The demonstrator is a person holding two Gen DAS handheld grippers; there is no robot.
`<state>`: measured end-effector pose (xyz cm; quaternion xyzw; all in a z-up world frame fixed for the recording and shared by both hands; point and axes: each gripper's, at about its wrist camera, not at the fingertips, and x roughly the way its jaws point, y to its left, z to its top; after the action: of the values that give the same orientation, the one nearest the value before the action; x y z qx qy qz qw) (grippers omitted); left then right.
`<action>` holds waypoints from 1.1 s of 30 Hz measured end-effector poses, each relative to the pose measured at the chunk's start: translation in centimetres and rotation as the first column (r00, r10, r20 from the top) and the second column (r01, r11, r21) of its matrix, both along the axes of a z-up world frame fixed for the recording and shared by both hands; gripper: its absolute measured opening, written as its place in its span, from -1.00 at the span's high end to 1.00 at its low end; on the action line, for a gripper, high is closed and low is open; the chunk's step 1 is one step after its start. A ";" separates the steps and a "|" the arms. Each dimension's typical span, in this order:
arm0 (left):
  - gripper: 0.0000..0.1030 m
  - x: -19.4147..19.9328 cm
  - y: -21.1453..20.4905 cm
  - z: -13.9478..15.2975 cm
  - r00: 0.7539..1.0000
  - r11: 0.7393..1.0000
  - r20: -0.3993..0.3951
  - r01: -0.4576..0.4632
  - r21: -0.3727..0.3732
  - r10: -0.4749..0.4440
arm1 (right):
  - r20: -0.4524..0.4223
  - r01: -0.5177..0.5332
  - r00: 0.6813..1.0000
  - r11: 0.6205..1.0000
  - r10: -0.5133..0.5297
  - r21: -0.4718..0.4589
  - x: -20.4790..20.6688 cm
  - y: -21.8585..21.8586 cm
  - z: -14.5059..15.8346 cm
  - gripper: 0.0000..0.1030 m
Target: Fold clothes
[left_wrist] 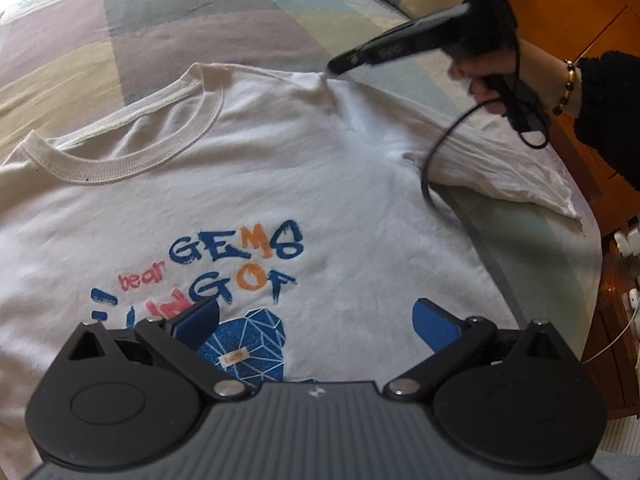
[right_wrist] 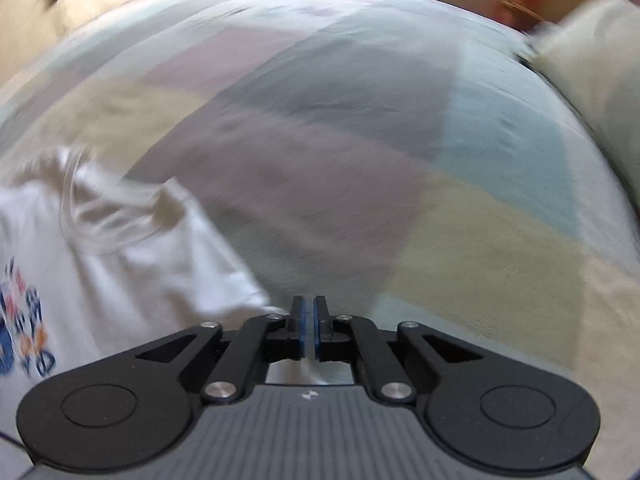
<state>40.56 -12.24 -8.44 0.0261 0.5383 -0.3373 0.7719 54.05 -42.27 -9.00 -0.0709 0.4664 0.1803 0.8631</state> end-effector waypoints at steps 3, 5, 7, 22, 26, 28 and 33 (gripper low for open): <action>-0.98 -0.1 0.0 0.2 1.000 1.000 0.002 0.008 0.000 -0.008 | -0.016 0.096 0.995 0.995 -0.096 -0.012 -2.8 -4.7 1.0 0.35; -0.98 0.0 0.1 0.1 1.000 1.000 -0.003 0.012 0.002 -0.012 | -0.048 0.154 0.986 0.987 -0.157 -0.053 -5.2 -7.7 1.0 0.03; -0.98 0.1 0.0 0.0 1.000 1.000 -0.004 0.017 0.009 -0.017 | -0.078 0.210 0.973 0.973 -0.217 -0.096 -7.6 -10.7 1.0 -0.02; -0.98 -0.4 -3.7 -0.5 0.993 0.991 -0.023 0.119 0.055 -0.118 | -0.014 0.589 0.801 0.793 -0.598 -0.156 -18.9 -21.0 1.0 0.00; -0.98 -0.6 -4.7 -0.6 0.988 0.987 -0.029 0.151 0.060 -0.149 | -0.039 0.534 0.836 0.828 -0.547 -0.169 -19.6 -22.1 -0.3 0.00; -0.98 -0.7 -5.3 -0.7 0.986 0.984 -0.033 0.166 0.062 -0.164 | -0.068 0.470 0.868 0.859 -0.491 -0.206 -20.0 -21.4 -1.1 0.00; -0.98 -0.5 -6.0 -1.0 0.983 0.981 -0.041 0.183 0.066 -0.181 | -0.080 0.356 0.917 0.892 -0.391 -0.280 -21.3 -19.7 -2.0 0.00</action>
<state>40.01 -18.20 -9.48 0.0962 0.5585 -0.3881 0.7268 32.70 -61.97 -11.02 -0.0801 0.5477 -0.0474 0.8315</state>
